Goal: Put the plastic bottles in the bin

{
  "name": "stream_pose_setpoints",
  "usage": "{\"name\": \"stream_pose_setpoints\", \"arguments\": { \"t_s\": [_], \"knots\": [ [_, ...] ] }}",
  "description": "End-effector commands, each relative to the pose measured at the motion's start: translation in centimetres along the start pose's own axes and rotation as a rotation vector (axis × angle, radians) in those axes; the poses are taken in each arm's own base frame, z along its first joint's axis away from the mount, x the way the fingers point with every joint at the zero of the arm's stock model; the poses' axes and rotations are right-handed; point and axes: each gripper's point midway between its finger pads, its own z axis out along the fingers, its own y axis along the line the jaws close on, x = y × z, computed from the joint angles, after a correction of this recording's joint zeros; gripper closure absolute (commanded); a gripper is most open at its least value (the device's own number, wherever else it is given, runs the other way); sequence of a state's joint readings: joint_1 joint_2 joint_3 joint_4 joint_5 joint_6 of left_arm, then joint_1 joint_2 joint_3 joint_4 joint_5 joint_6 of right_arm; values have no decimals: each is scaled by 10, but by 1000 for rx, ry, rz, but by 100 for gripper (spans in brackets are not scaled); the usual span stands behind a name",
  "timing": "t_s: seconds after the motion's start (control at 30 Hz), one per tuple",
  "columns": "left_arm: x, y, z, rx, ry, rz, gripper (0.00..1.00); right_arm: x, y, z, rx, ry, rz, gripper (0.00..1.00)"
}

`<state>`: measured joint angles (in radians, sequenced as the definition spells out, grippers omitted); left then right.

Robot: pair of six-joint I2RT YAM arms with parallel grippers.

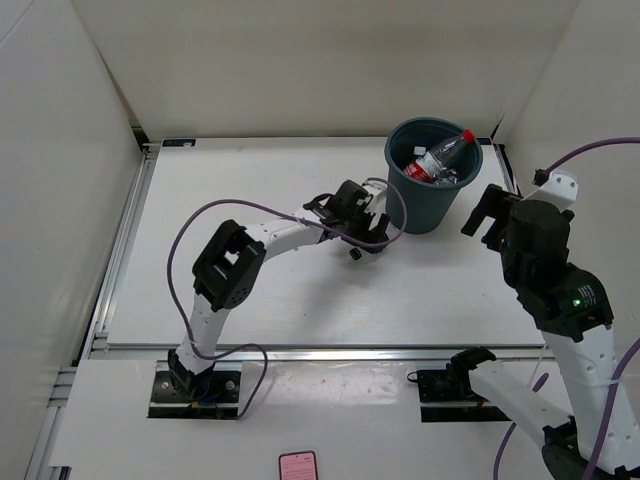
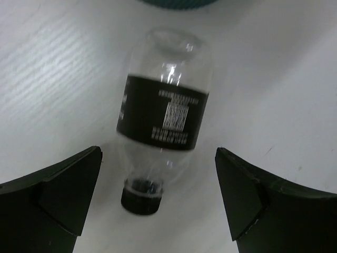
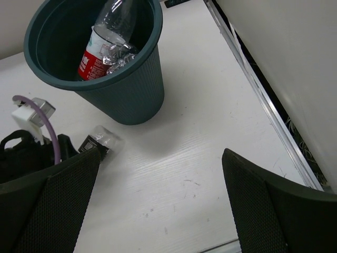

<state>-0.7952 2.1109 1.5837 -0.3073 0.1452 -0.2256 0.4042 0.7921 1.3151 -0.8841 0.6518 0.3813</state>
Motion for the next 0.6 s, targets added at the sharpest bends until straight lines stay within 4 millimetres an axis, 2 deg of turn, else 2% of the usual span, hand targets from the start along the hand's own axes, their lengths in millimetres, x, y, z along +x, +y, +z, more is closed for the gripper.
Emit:
{"name": "stream_pose_setpoints", "arguments": {
  "t_s": [0.0, 0.07, 0.13, 0.17, 0.2, 0.27, 0.37, 0.4, 0.47, 0.53, 0.57],
  "knots": [
    [-49, -26, -5, 93, -106, 13, 0, -28, -3, -11, -13, -84, 8, 0],
    [-38, -31, 13, 113, -66, -18, 0, -32, -9, -17, -2, -94, -7, 0],
    [-33, -34, 22, 137, -46, -19, 0, -31, -11, -18, 9, -90, -12, 0],
    [-19, -38, 30, 146, -9, -30, 0, -33, -16, -22, 20, -100, -7, 0],
    [-18, -40, 30, 155, -5, -39, 2, -34, -18, -25, 18, -107, -12, 0],
    [-8, -41, 34, 172, 24, -53, 12, -34, -24, -28, 39, -115, -10, 0],
    [9, -41, 36, 183, 64, -71, 21, -30, -27, -26, 54, -112, -15, 0],
    [13, -40, 37, 181, 73, -82, 33, -31, -29, -29, 51, -119, -10, 0],
    [7, -37, 33, 177, 62, -96, 41, -28, -28, -27, 54, -111, -7, 0],
    [-8, -40, 21, 171, 24, -98, 42, -21, -25, -23, 48, -87, -2, 0],
    [-24, -33, 13, 147, -18, -100, 42, -21, -25, -23, 49, -87, -2, 0]
  ]
}}
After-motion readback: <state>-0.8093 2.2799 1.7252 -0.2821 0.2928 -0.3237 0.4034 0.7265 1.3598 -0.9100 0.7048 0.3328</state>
